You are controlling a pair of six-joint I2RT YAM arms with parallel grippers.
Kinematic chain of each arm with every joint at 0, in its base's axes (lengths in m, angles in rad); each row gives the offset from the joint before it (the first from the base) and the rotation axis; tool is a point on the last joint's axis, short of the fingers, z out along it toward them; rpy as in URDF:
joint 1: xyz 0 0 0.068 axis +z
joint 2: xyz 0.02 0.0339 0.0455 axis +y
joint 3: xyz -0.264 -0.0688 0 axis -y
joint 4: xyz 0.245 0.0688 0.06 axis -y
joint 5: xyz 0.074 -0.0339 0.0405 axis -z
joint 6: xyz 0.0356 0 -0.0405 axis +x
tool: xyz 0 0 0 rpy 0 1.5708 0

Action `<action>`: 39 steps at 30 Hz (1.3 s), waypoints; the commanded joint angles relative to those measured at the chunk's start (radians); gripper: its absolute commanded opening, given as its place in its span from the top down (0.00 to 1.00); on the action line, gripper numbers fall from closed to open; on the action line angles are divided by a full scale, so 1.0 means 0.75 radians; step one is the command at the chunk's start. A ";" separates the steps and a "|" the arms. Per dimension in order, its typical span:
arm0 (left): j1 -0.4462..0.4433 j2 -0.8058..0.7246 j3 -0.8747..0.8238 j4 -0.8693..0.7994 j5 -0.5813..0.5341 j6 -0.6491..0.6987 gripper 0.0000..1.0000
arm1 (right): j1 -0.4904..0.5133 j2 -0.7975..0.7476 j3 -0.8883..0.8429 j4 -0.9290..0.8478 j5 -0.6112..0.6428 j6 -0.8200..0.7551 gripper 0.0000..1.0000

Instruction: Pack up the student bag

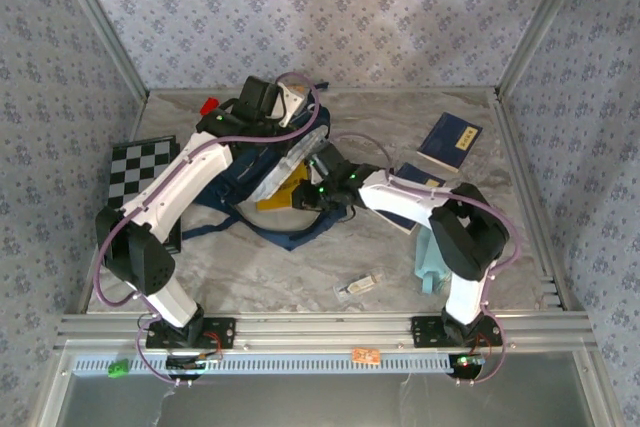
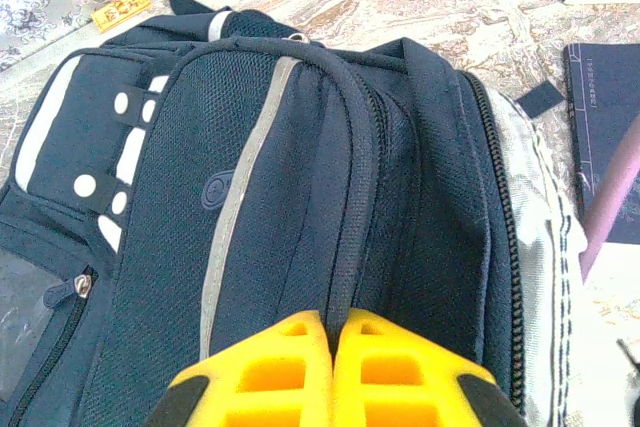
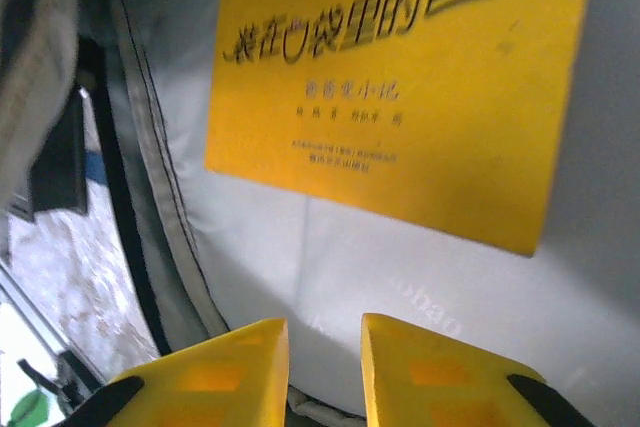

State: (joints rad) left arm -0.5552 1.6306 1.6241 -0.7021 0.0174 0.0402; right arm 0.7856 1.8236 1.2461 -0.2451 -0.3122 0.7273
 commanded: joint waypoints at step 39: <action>0.008 -0.141 -0.304 0.163 0.204 -0.143 1.00 | -0.253 -0.525 -0.281 -0.135 0.248 -0.120 0.71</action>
State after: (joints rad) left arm -0.5499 1.5841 1.4254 -0.6022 0.1139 -0.0326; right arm 0.6445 1.4769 1.0664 -0.2276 -0.1043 0.6643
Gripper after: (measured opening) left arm 0.045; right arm 0.278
